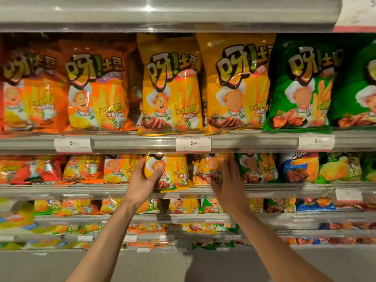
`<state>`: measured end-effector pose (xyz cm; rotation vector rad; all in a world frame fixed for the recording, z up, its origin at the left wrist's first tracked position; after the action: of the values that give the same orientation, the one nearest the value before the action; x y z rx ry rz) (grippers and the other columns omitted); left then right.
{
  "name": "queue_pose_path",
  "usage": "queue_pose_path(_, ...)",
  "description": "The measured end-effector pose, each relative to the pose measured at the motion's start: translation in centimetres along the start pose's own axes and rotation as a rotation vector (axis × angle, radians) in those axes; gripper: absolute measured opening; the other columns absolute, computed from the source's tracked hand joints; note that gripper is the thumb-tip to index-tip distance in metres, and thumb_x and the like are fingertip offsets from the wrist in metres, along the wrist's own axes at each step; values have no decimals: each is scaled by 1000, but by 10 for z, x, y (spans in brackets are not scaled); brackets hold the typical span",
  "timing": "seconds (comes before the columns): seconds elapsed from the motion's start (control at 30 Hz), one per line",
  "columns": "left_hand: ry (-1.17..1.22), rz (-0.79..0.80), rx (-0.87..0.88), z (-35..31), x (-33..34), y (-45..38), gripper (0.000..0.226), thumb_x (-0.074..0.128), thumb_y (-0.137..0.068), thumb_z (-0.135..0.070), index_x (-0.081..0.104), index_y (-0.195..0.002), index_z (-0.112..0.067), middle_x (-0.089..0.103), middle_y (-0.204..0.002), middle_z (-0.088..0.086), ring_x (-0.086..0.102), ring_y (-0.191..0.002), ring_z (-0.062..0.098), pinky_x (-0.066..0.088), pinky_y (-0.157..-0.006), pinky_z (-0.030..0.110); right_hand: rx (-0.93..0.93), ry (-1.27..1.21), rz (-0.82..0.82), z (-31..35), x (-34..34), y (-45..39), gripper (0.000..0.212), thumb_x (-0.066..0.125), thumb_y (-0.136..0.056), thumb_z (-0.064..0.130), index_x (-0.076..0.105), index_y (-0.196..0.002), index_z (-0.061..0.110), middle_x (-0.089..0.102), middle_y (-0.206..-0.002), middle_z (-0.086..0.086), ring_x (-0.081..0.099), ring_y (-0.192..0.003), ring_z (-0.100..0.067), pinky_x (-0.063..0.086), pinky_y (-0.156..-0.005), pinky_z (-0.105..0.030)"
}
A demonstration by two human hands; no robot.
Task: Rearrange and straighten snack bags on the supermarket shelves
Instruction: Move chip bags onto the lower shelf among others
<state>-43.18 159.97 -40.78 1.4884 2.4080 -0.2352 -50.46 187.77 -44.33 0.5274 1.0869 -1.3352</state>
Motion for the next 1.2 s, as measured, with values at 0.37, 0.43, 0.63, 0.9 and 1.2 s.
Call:
queue_pose_path(0.37,-213,56,160,-5,11,-7,54,61,-96,-53,50,-140,-23,64,-119,3,59,-116,31,51,-92,39,-13,-7,-4,0,2,2,88,47,-99,60,1,-163,22,-6,-172,-4,-6,-158,-20,3,-126,-34)
queue_pose_path(0.43,-194,117,165,-4,13,-8,53,62,-97,-49,49,-142,-24,60,-128,-14,53,-123,10,46,-100,21,-4,-8,-2,0,2,2,88,46,-100,61,-1,-163,23,-7,-172,-3,-6,-158,-20,4,-127,-35)
queue_pose_path(0.63,-197,333,4,1,14,-33,63,62,-98,-45,39,-152,-21,55,-144,-7,56,-124,11,43,-100,15,-4,-7,5,1,1,2,89,47,-100,60,-2,-163,22,-6,-172,-4,-5,-158,-20,6,-128,-36)
queue_pose_path(0.9,-286,117,137,19,14,-12,70,66,-92,-56,32,-150,-36,46,-149,-20,43,-137,8,42,-110,21,-5,-17,-41,3,2,5,87,52,-98,58,10,-163,19,6,-171,-7,5,-158,-23,8,-125,-35)
queue_pose_path(1.2,-552,103,138,17,22,-13,77,51,-100,-55,21,-159,-16,56,-128,20,59,-113,36,54,-90,47,33,48,-1,9,13,5,83,41,-101,60,7,-164,19,1,-172,-8,5,-158,-26,26,-123,-48)
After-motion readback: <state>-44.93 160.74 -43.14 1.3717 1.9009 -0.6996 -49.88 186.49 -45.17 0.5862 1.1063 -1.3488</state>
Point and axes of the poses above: each hand's wrist, its own y-axis away from the middle knuckle, its own x-axis out of the palm, z = x × y, the point moved 4 cm from there along -y, towards the middle knuckle
